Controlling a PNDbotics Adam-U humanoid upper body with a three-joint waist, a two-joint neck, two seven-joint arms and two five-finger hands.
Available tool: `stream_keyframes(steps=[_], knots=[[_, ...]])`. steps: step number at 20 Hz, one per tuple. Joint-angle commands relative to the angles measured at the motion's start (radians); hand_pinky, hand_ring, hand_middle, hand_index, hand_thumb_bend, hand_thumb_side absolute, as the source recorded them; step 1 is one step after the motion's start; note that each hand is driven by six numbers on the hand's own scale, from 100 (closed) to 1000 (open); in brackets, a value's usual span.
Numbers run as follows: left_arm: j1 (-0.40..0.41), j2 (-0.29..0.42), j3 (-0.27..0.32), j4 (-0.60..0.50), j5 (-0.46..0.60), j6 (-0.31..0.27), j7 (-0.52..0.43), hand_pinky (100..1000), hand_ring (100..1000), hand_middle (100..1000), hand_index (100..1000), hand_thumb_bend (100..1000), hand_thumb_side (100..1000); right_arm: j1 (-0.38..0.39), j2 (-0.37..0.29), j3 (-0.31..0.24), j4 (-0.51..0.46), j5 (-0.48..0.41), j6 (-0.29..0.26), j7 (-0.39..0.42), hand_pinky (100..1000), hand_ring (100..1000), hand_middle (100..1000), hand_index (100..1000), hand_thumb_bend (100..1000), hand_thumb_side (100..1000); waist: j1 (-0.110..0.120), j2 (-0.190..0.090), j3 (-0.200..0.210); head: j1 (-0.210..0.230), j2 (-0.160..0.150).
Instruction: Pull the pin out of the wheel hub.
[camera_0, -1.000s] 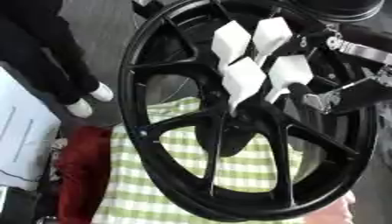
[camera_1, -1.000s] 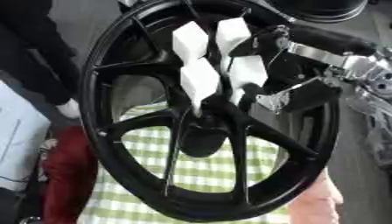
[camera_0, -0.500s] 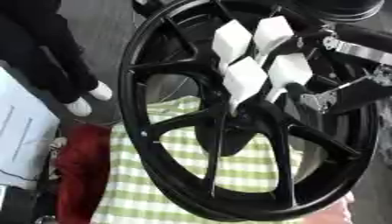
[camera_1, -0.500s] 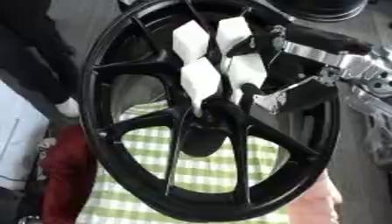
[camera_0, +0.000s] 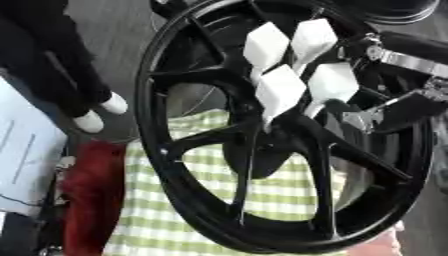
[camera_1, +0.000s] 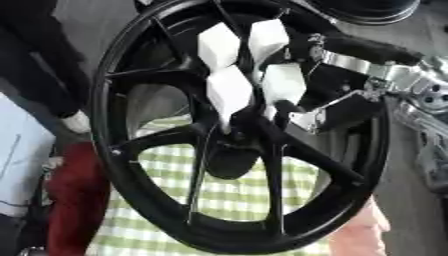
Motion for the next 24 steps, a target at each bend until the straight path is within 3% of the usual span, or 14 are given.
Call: stream_keyframes(steps=[1, 8, 10, 11, 13, 24], knots=[[-0.007, 0.011, 0.000, -0.010, 0.003, 0.000, -0.003, 557, 863, 876, 715, 238, 905, 0.004, -0.021, -0.005, -0.004, -0.022, 0.017, 0.001, 787, 576, 503, 782, 100, 176, 0.006, -0.009, -0.001, -0.002, -0.010], [-0.008, 0.011, -0.002, -0.009, 0.002, -0.001, -0.005, 558, 865, 876, 714, 239, 905, 0.002, -0.020, -0.012, -0.004, -0.112, 0.051, -0.062, 704, 433, 350, 613, 100, 140, 0.006, -0.008, -0.003, -0.004, -0.012], [-0.009, 0.012, -0.001, -0.009, 0.002, -0.001, -0.005, 558, 865, 876, 714, 238, 905, 0.006, -0.022, -0.013, -0.004, -0.140, 0.059, -0.073, 686, 399, 315, 570, 100, 197, 0.006, -0.008, -0.003, -0.005, -0.011], [-0.009, 0.012, -0.001, -0.009, 0.002, -0.001, -0.005, 558, 865, 875, 714, 238, 905, 0.007, -0.024, -0.015, -0.004, -0.153, 0.062, -0.078, 685, 391, 306, 558, 100, 150, 0.006, -0.008, -0.004, -0.005, -0.010], [-0.008, 0.012, -0.001, -0.009, 0.002, -0.001, -0.005, 558, 866, 874, 714, 238, 904, 0.006, -0.029, -0.024, -0.004, -0.178, 0.064, -0.091, 673, 364, 279, 523, 100, 170, 0.006, -0.009, -0.005, -0.007, -0.009], [-0.007, 0.012, 0.000, -0.005, 0.000, -0.002, -0.007, 560, 868, 873, 712, 238, 902, 0.020, -0.073, -0.094, -0.004, -0.238, -0.009, -0.141, 590, 298, 212, 436, 100, 190, 0.008, -0.018, -0.013, -0.007, -0.002]])
